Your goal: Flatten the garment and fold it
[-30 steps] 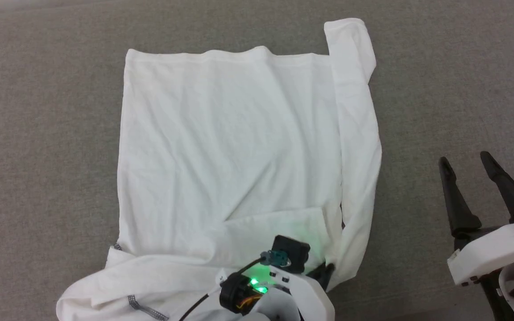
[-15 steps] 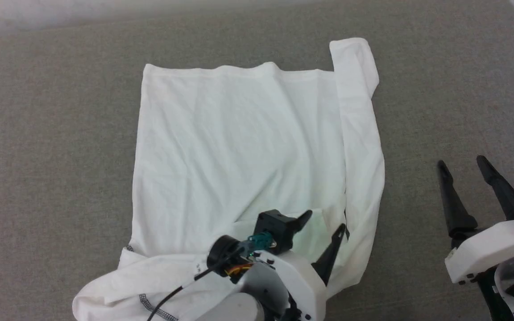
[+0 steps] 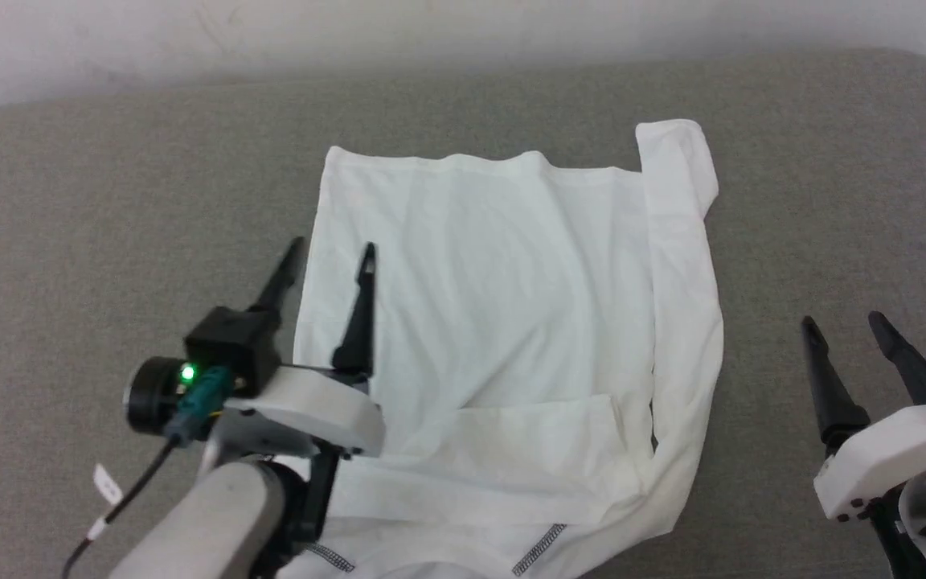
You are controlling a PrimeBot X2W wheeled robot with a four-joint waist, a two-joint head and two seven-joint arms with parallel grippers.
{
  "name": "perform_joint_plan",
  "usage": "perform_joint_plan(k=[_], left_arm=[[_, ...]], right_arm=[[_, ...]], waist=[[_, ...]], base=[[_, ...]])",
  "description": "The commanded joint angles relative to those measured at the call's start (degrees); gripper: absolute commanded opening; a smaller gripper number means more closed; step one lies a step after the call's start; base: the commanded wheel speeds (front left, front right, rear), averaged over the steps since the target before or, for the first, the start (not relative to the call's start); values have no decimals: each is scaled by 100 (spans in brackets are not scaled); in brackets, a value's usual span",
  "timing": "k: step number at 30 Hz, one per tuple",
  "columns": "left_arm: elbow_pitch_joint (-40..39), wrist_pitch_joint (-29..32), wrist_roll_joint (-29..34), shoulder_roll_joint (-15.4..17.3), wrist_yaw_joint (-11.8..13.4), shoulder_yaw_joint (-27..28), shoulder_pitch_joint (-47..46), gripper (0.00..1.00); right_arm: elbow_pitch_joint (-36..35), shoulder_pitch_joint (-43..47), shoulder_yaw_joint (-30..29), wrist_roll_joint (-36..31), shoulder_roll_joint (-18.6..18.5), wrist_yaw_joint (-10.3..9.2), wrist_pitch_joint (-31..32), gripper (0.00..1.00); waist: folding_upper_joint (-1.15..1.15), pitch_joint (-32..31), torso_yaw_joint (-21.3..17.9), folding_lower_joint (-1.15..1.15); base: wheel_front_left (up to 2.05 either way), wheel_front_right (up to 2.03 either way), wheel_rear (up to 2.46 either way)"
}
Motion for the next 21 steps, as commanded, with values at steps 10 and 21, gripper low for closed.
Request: perform_joint_plan(k=[10,21], left_arm=[[-140,-589,-78,876,468,1111,729,100],[-403,-916,-202,1008,541,1518,905,100]], right_arm=[[1346,-803,-361,339,-484,-11,-407,100],[3805,-3215,-399,1042,-1448,-11,-118,100]], waist=[[0,-55,333,1],[0,663,861,1]], base=[[0,0,0],[0,0,0]])
